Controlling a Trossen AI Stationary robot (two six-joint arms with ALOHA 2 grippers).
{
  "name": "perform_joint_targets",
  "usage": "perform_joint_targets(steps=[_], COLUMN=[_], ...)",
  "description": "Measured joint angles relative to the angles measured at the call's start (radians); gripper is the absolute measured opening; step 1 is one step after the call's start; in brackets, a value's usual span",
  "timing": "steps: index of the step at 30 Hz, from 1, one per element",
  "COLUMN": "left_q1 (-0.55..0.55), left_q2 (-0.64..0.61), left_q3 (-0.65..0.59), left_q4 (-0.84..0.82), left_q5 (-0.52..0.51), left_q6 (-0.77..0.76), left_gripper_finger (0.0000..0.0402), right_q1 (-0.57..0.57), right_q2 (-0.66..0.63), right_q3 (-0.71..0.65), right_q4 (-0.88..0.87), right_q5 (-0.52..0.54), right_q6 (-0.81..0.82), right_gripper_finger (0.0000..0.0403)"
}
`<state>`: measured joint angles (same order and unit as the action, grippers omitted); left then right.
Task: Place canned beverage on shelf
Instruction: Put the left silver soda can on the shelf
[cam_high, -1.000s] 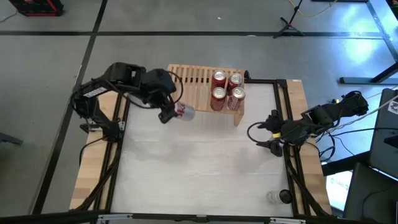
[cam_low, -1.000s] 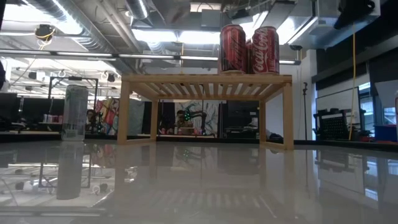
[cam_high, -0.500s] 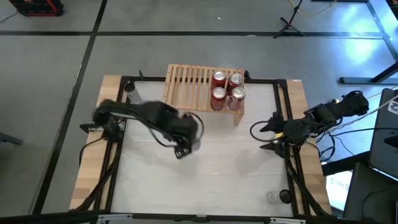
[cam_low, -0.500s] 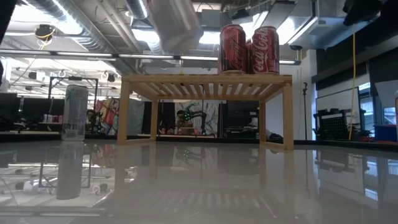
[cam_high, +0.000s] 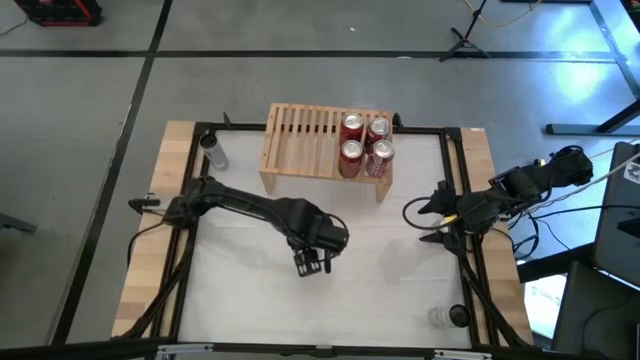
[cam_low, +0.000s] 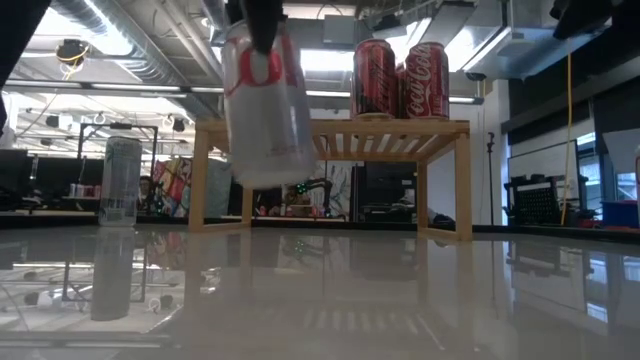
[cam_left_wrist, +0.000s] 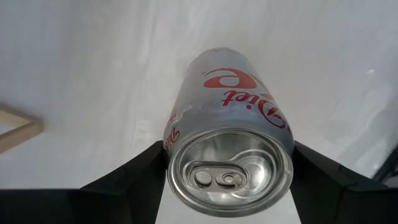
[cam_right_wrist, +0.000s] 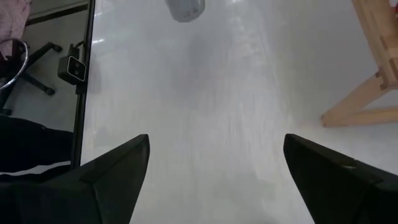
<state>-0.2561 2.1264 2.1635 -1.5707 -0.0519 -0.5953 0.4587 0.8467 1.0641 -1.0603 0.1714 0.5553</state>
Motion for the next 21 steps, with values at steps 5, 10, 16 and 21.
perform_joint_targets(steps=[5, 10, 16, 21], left_q1=[-0.029, -0.036, -0.024, -0.015], left_q2=[-0.015, -0.014, -0.014, -0.009], left_q3=[-0.064, -0.153, -0.224, -0.226], left_q4=[0.029, 0.021, 0.094, 0.139], left_q5=[0.039, 0.050, 0.032, 0.016], left_q6=[0.025, 0.032, 0.007, -0.001], left_gripper_finger=[0.0258, 0.0258, 0.0258, 0.0258], right_q1=[0.000, 0.000, -0.001, -0.001], right_q2=[0.000, 0.000, 0.002, 0.002], right_q3=[0.000, 0.000, 0.000, 0.000], right_q4=[0.001, 0.002, 0.002, 0.002], right_q5=[0.003, 0.029, 0.039, 0.055], right_q6=[-0.011, -0.020, -0.026, -0.030], right_gripper_finger=[0.0358, 0.0358, 0.0358, 0.0358])
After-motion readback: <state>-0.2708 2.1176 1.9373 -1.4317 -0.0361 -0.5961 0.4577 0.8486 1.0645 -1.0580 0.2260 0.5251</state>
